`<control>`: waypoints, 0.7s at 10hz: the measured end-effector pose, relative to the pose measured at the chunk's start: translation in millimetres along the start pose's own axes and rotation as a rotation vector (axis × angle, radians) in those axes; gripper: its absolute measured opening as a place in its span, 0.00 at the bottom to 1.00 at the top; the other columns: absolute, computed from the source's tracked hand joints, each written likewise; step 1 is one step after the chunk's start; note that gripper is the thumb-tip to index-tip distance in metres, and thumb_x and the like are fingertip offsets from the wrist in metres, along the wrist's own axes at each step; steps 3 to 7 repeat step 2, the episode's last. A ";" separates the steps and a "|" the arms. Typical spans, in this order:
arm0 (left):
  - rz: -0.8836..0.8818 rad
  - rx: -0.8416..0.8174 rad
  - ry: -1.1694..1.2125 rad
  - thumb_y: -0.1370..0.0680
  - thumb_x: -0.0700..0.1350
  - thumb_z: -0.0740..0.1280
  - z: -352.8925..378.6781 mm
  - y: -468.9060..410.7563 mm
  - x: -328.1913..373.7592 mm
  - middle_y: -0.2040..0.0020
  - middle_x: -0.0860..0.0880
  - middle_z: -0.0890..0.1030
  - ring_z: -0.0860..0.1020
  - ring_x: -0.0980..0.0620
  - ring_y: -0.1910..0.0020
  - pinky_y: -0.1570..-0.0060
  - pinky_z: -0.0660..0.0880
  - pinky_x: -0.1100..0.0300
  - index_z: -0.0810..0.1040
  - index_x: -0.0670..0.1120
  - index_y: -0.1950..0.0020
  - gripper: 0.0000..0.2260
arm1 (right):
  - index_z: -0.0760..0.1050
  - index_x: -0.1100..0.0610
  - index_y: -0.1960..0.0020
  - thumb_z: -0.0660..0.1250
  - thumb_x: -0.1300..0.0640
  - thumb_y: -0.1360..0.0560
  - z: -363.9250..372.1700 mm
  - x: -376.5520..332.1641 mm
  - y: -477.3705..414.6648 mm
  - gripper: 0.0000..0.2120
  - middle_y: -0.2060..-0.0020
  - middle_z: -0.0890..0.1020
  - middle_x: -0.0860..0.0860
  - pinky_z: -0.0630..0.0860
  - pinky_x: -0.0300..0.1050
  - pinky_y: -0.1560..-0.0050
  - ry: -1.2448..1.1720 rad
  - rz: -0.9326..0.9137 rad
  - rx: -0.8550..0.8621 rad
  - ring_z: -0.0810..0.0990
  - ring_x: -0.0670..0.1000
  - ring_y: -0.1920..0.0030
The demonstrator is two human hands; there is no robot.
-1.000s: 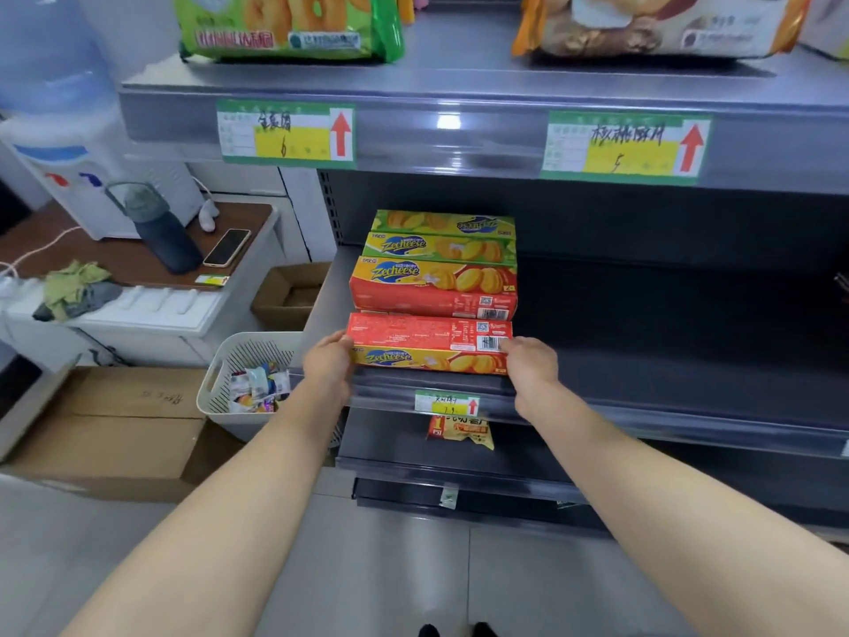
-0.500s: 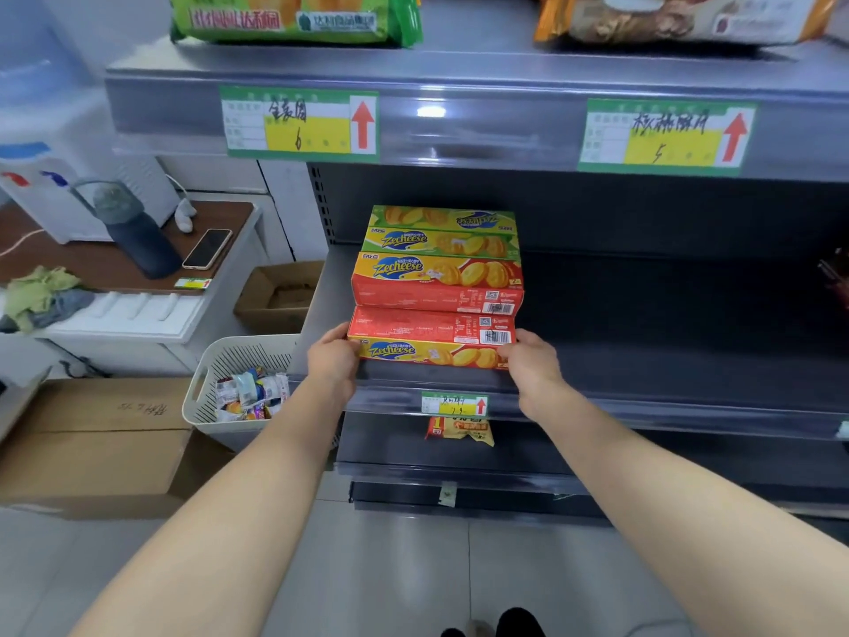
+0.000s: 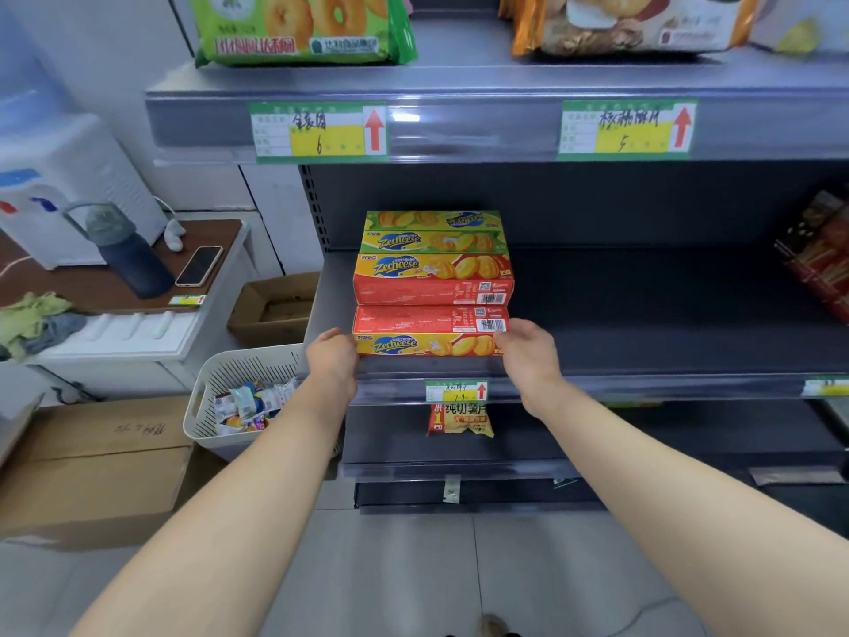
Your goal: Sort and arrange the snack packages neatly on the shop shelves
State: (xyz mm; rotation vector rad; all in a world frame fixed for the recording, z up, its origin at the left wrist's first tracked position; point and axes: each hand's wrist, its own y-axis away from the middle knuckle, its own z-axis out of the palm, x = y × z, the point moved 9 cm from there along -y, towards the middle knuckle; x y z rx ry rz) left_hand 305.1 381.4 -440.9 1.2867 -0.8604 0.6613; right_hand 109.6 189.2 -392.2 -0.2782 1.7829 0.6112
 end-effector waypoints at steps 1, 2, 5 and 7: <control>0.009 -0.030 -0.047 0.20 0.32 0.54 -2.2 11.6 0.5 0.39 0.40 0.75 0.73 0.47 0.47 0.48 0.71 0.57 0.68 0.39 0.30 0.19 | 0.74 0.51 0.50 0.61 0.60 0.21 -3.9 -2.0 13.8 0.05 0.56 0.77 0.44 0.69 0.40 0.50 -0.009 -0.023 0.011 0.75 0.46 0.50; 0.083 -0.050 -0.118 0.23 0.30 0.56 0.1 25.4 5.1 0.51 0.42 0.79 0.72 0.47 0.52 0.54 0.72 0.53 0.75 0.36 0.38 0.16 | 0.75 0.57 0.42 0.60 0.60 0.21 -9.8 -2.3 25.4 0.09 0.49 0.79 0.48 0.69 0.42 0.46 -0.019 -0.008 0.018 0.75 0.49 0.45; 0.083 -0.050 -0.118 0.23 0.30 0.56 0.1 25.4 5.1 0.51 0.42 0.79 0.72 0.47 0.52 0.54 0.72 0.53 0.75 0.36 0.38 0.16 | 0.75 0.57 0.42 0.60 0.60 0.21 -9.8 -2.3 25.4 0.09 0.49 0.79 0.48 0.69 0.42 0.46 -0.019 -0.008 0.018 0.75 0.49 0.45; 0.083 -0.050 -0.118 0.23 0.30 0.56 0.1 25.4 5.1 0.51 0.42 0.79 0.72 0.47 0.52 0.54 0.72 0.53 0.75 0.36 0.38 0.16 | 0.75 0.57 0.42 0.60 0.60 0.21 -9.8 -2.3 25.4 0.09 0.49 0.79 0.48 0.69 0.42 0.46 -0.019 -0.008 0.018 0.75 0.49 0.45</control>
